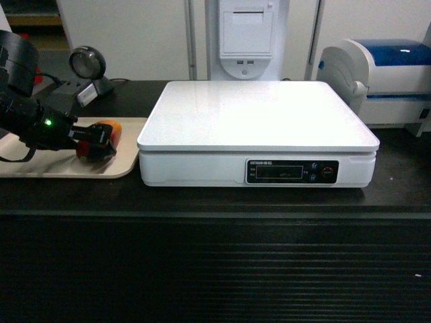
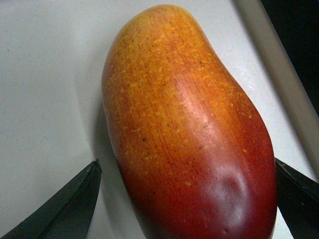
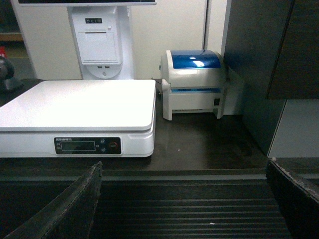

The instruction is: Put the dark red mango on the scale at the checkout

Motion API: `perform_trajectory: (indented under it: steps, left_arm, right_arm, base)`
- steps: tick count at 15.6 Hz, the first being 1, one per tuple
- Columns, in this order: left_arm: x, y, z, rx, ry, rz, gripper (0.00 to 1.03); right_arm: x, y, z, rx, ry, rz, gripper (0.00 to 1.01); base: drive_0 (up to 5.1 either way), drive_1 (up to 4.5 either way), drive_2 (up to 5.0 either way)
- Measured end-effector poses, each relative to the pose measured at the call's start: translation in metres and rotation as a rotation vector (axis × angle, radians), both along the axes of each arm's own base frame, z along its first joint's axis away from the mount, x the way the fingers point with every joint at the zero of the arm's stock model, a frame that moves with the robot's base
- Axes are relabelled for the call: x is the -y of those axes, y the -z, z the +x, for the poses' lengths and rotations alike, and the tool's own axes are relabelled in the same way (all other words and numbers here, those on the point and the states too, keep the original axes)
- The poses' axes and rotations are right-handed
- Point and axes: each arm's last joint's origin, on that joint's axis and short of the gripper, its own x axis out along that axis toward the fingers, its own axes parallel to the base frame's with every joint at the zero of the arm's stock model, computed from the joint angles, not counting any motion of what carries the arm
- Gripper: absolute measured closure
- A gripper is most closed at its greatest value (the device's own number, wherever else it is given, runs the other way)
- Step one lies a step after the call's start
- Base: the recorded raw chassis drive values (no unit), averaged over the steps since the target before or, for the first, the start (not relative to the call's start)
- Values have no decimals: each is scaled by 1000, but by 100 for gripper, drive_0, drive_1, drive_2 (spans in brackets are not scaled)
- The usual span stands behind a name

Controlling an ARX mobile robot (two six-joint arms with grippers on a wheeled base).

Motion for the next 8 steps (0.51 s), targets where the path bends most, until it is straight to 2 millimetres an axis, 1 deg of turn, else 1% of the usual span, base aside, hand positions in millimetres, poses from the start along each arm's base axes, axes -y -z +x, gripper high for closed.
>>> perform_trajectory:
  steps: [1,3,4,5,6,8]
  left_arm:
    - [-1,1,1,-2,-5,-2,5]
    - [-3,0,4,6,-18,-15,22]
    - [-3,0,4,4,-26,-23,32]
    - [-3,0,4,7,-28,-30,39]
    - [-3,0,5,9,-27,-32,42]
    - [-3,2,4,21,-37,-44,43]
  right_arm:
    - [0,0,0,0,0,0,3]
    - [0,0,0,0,0,0,3]
    - [0,0,0,0,0,0,3]
    - [0,0,0,0,0,0,3]
    - [0,0,0,0,0,0,3]
    - [0,0,0,0,0,0,3]
  base:
    - [0,0,0]
    - [0,0,0]
    - [0,0,0]
    - [0,0,0]
    - [0,0,0]
    - [0,0,0]
